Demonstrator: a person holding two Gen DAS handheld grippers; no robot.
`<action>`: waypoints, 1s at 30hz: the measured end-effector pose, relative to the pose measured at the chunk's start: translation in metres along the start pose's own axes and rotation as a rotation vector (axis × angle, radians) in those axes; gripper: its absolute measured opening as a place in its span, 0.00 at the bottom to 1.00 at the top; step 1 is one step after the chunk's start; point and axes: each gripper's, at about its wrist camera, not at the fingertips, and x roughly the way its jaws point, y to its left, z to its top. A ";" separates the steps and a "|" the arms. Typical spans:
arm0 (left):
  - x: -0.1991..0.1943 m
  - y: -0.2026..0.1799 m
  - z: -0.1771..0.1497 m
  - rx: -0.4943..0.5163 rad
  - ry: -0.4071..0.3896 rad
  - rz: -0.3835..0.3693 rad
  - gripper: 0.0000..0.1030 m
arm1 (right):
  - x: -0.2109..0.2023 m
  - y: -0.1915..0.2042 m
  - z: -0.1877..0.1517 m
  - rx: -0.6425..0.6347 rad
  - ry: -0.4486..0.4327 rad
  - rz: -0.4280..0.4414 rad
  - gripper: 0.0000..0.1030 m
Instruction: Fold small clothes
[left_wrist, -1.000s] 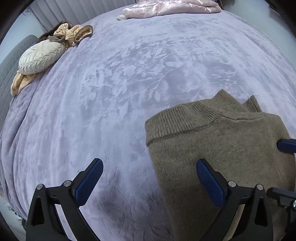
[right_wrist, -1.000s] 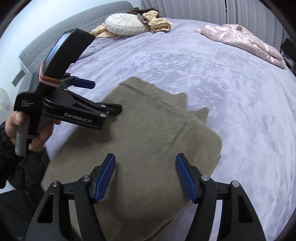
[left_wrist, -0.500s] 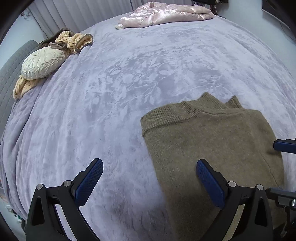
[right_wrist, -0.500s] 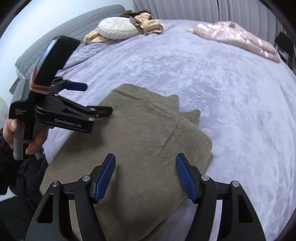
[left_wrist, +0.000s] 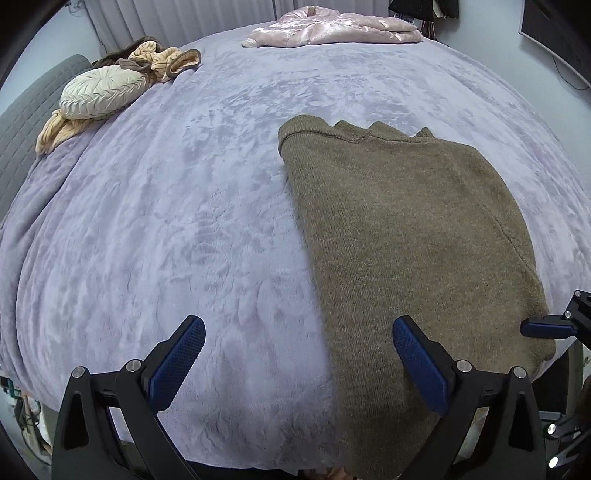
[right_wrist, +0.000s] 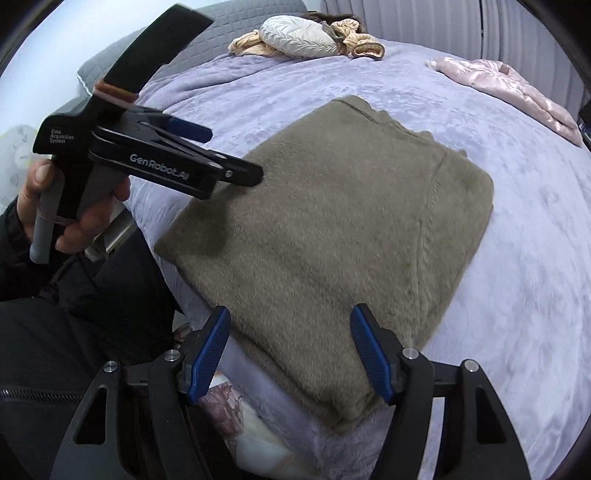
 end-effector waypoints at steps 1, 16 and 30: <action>-0.001 0.000 -0.002 -0.004 -0.002 -0.003 0.99 | -0.002 0.000 -0.004 0.010 -0.002 0.004 0.69; -0.041 -0.006 -0.020 0.021 -0.057 0.040 0.99 | -0.032 0.018 0.002 -0.029 -0.008 -0.059 0.71; -0.028 -0.002 -0.027 -0.008 0.003 0.107 0.99 | 0.024 -0.038 0.063 -0.013 0.062 -0.098 0.78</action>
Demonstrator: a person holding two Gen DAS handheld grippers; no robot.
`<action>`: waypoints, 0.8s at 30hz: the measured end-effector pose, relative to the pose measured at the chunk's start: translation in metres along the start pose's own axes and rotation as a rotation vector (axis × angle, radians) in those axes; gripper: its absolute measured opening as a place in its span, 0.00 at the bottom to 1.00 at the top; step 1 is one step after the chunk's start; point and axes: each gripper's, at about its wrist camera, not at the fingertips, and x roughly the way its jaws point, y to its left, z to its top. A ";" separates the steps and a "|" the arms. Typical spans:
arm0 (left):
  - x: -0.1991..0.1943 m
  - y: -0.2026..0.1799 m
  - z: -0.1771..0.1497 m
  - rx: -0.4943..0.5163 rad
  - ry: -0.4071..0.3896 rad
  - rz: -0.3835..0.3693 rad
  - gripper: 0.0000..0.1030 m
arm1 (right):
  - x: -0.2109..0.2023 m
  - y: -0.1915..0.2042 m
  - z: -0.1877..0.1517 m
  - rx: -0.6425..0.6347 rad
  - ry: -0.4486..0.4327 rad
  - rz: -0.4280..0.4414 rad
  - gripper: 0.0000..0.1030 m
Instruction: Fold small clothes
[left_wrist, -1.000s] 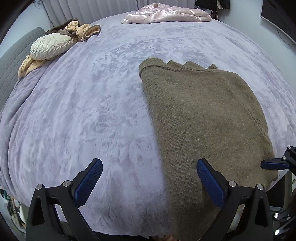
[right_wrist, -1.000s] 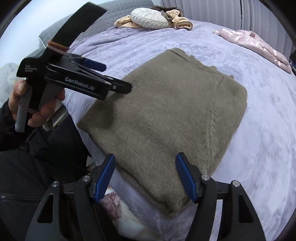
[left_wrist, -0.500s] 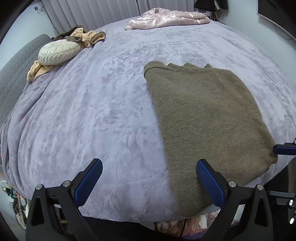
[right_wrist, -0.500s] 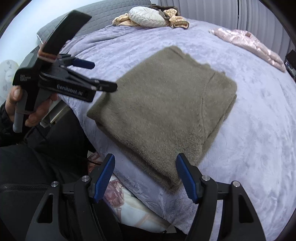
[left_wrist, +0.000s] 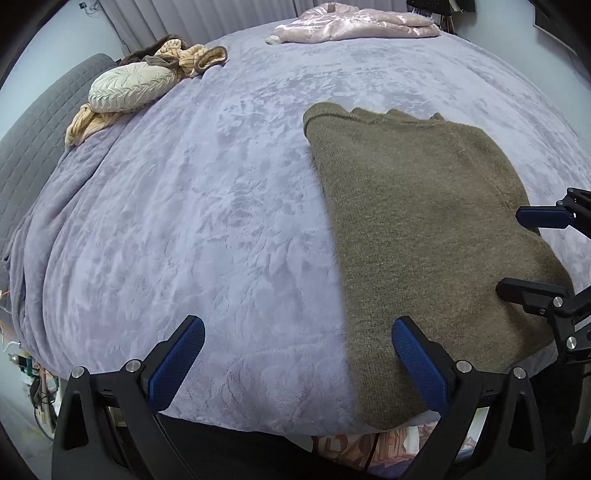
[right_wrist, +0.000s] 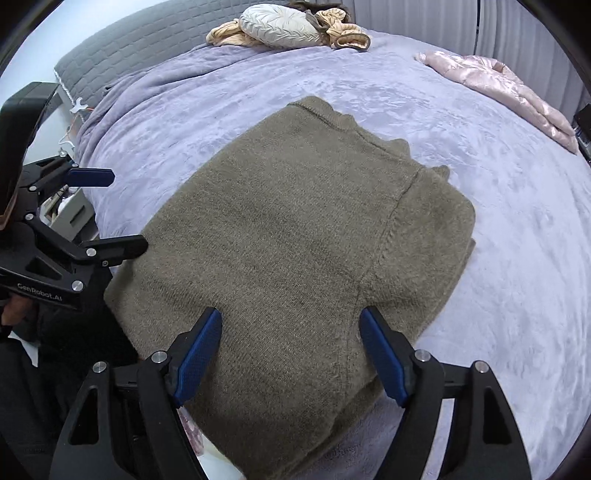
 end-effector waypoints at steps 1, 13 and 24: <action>-0.004 -0.002 0.001 0.006 -0.007 -0.013 0.99 | -0.008 0.006 -0.003 -0.003 -0.010 -0.021 0.78; -0.019 -0.033 0.011 -0.027 -0.007 -0.123 0.99 | -0.072 0.019 -0.023 0.048 -0.035 -0.102 0.79; -0.012 -0.031 0.007 -0.120 0.018 -0.107 0.99 | -0.069 0.028 -0.024 0.058 -0.010 -0.147 0.79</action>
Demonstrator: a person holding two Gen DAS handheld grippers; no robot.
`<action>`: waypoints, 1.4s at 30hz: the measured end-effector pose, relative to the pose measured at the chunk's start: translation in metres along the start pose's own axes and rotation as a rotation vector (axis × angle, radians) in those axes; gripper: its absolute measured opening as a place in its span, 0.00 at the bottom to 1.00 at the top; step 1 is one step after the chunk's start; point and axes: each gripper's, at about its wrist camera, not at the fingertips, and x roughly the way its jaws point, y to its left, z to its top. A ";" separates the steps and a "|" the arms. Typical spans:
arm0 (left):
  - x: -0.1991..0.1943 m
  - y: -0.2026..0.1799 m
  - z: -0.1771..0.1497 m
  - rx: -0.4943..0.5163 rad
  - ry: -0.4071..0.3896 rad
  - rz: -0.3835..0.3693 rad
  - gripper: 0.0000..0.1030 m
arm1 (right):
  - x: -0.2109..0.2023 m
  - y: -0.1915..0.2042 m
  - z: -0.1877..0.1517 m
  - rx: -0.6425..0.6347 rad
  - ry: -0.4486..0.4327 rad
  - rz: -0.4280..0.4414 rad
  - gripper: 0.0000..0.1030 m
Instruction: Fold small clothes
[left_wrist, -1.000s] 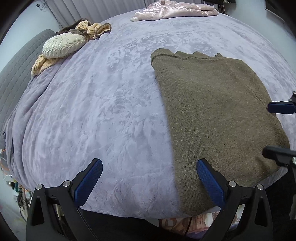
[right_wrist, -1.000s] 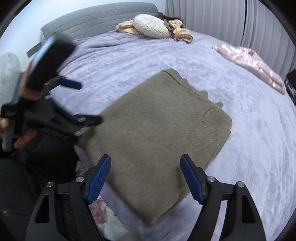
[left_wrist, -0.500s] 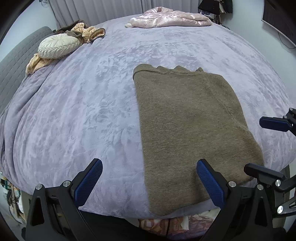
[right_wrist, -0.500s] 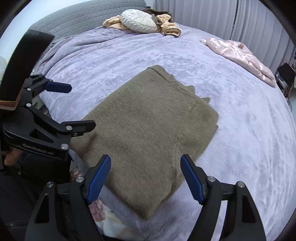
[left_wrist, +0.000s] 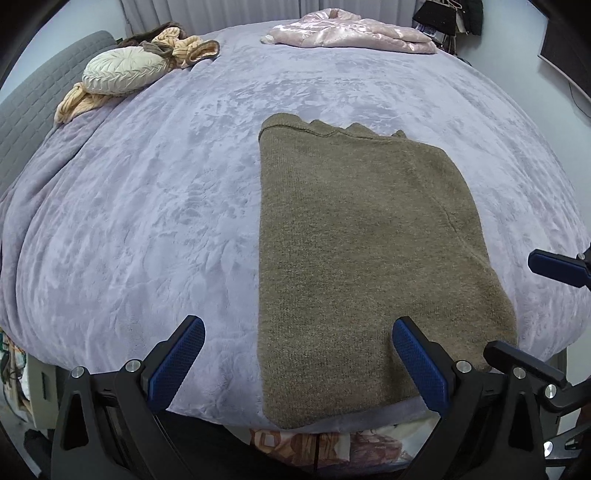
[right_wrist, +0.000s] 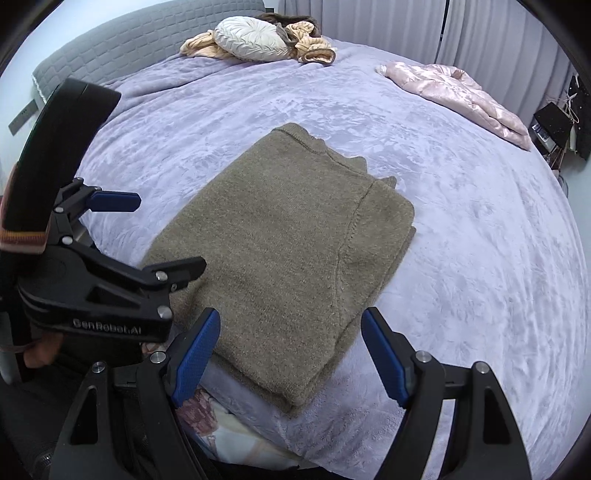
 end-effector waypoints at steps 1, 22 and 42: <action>0.000 0.002 0.000 -0.011 0.000 -0.005 0.99 | 0.001 -0.001 -0.001 0.005 0.005 0.000 0.79; 0.008 -0.009 0.019 0.015 0.001 0.008 0.99 | 0.019 -0.024 0.006 0.026 0.061 0.012 0.79; 0.018 0.014 0.029 -0.043 -0.011 -0.044 0.99 | 0.036 -0.020 0.023 0.017 0.138 -0.014 0.79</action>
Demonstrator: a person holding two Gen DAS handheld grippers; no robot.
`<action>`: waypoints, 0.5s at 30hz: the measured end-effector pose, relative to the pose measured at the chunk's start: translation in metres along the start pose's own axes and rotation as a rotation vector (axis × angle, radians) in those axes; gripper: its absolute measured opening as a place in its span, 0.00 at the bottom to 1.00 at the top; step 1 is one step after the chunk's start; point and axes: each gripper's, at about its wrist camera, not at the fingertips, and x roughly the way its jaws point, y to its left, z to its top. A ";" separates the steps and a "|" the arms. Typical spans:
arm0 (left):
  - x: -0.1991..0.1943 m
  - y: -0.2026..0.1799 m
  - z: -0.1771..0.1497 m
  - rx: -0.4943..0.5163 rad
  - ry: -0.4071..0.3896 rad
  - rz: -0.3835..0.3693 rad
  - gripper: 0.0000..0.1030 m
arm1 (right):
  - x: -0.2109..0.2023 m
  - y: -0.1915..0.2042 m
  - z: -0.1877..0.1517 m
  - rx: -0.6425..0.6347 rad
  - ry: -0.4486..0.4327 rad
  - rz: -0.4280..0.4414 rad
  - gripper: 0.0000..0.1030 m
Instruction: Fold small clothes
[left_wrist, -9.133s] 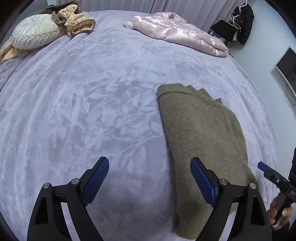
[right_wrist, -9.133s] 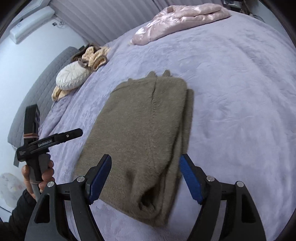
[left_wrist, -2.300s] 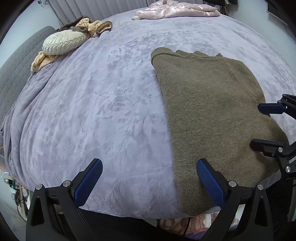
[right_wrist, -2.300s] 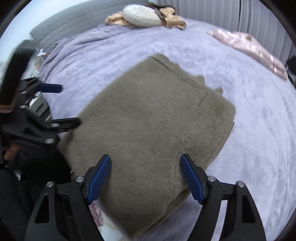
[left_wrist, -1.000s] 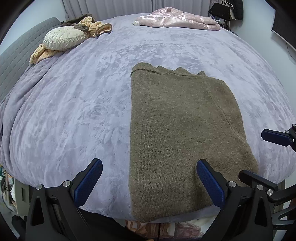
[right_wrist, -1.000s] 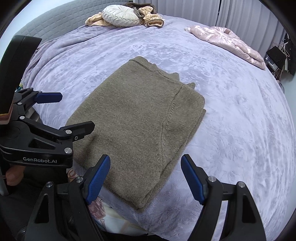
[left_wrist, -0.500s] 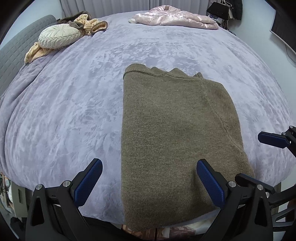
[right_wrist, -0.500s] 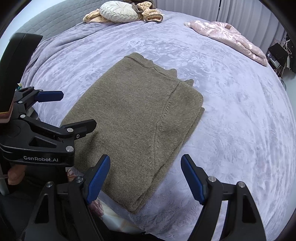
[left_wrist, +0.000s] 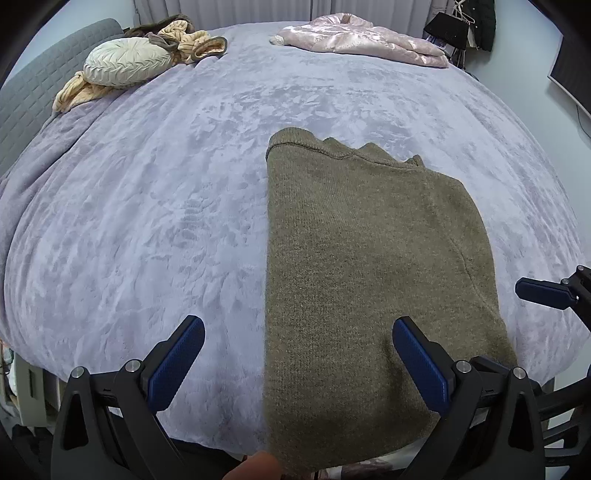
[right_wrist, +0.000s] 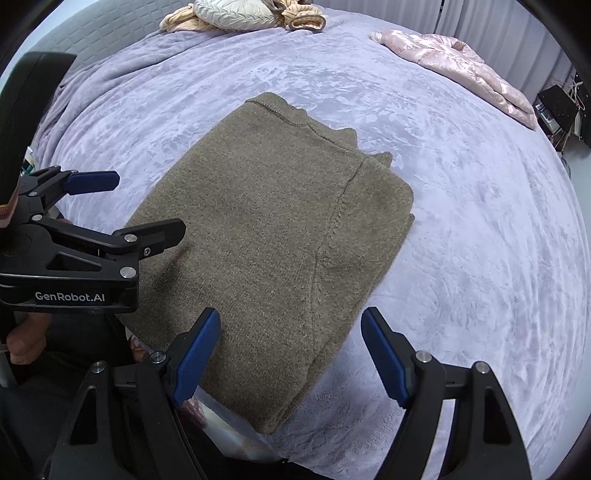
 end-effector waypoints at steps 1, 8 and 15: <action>0.000 0.002 0.000 -0.003 0.002 -0.005 0.99 | 0.000 0.002 0.001 -0.004 0.003 -0.003 0.79; 0.005 0.019 -0.003 -0.047 0.032 -0.057 0.99 | 0.002 0.013 0.012 -0.031 0.023 -0.025 0.79; 0.002 0.031 -0.003 -0.056 0.012 -0.088 0.99 | 0.002 0.025 0.022 -0.062 0.033 -0.041 0.79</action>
